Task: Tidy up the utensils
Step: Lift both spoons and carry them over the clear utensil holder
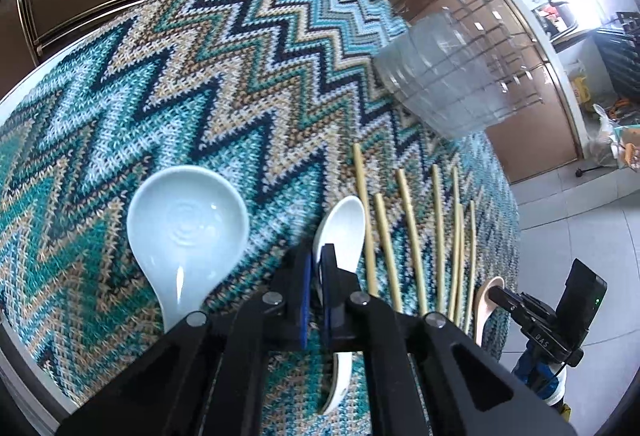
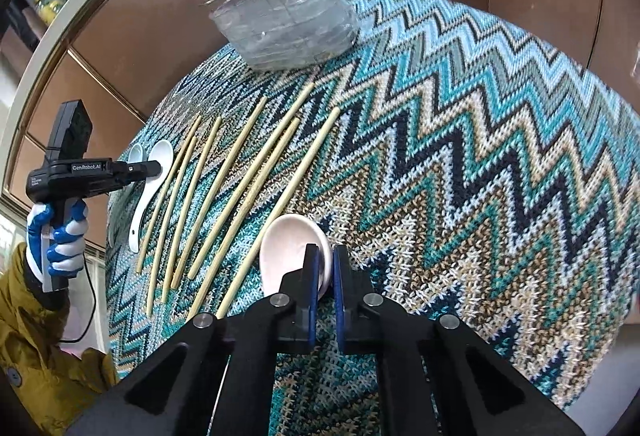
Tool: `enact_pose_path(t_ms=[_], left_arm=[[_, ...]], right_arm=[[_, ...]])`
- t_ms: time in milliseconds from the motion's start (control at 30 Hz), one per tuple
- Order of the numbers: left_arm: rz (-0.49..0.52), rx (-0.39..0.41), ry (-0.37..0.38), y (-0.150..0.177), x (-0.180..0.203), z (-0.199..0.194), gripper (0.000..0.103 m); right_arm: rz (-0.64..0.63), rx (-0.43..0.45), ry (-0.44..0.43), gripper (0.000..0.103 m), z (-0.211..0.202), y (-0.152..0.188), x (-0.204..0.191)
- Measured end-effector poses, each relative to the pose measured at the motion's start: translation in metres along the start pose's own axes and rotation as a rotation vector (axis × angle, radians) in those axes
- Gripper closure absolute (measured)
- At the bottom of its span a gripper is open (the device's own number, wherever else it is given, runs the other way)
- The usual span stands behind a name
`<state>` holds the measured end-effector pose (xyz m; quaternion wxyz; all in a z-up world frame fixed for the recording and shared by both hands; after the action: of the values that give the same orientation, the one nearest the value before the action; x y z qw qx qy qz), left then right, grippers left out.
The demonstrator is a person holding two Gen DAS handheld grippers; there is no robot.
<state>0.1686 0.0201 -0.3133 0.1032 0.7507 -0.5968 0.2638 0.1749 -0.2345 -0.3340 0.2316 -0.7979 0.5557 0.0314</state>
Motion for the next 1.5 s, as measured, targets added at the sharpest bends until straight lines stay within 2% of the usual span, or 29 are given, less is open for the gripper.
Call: enact_pose_path(t_ms=[133, 267, 467, 600, 733, 800, 933, 1000, 1167, 1333, 1500], left_arm=[[0.042, 0.039, 0.006, 0.004, 0.010, -0.013, 0.099], [0.086, 0.122, 0.023, 0.000, 0.024, -0.043, 0.099], [0.163, 0.263, 0.023, -0.023, 0.057, -0.093, 0.099], [0.210, 0.364, 0.037, -0.051, 0.089, -0.127, 0.099], [0.253, 0.515, 0.048, -0.089, 0.128, -0.164, 0.099], [0.248, 0.581, 0.065, -0.105, 0.141, -0.175, 0.099], [0.212, 0.731, 0.076, -0.142, 0.163, -0.192, 0.099], [0.195, 0.794, 0.063, -0.158, 0.172, -0.194, 0.099], [0.165, 0.915, -0.046, -0.185, 0.182, -0.181, 0.099], [0.150, 0.969, -0.117, -0.195, 0.187, -0.146, 0.099], [0.124, 0.990, -0.166, -0.191, 0.172, -0.114, 0.099]], right_arm=[[-0.011, 0.039, 0.047, 0.097, -0.012, 0.000, -0.006], [-0.025, 0.096, 0.097, 0.097, -0.030, -0.005, -0.017], [-0.044, 0.234, 0.164, 0.097, -0.076, -0.036, -0.040], [-0.080, 0.366, 0.220, 0.097, -0.117, -0.074, -0.060], [-0.106, 0.527, 0.295, 0.097, -0.158, -0.124, -0.080], [-0.112, 0.628, 0.323, 0.097, -0.175, -0.154, -0.090], [-0.117, 0.792, 0.387, 0.097, -0.193, -0.192, -0.102], [-0.107, 0.877, 0.438, 0.097, -0.194, -0.210, -0.103], [-0.108, 0.983, 0.540, 0.097, -0.182, -0.231, -0.099], [-0.104, 1.015, 0.600, 0.097, -0.163, -0.243, -0.089], [-0.113, 0.972, 0.633, 0.097, -0.125, -0.240, -0.073]])
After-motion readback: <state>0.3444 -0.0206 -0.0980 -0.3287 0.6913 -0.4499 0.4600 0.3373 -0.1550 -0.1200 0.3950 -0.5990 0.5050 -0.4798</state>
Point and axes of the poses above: each gripper's, at about its wrist camera, not at the fingertips, and z roughly the way its jaws point, x to its right, y to its underside, the point moved 9 cm from there along z, roughly the way its jaws point, and after that the axes turned 8 degrees about -x, right-handed, at the moved point
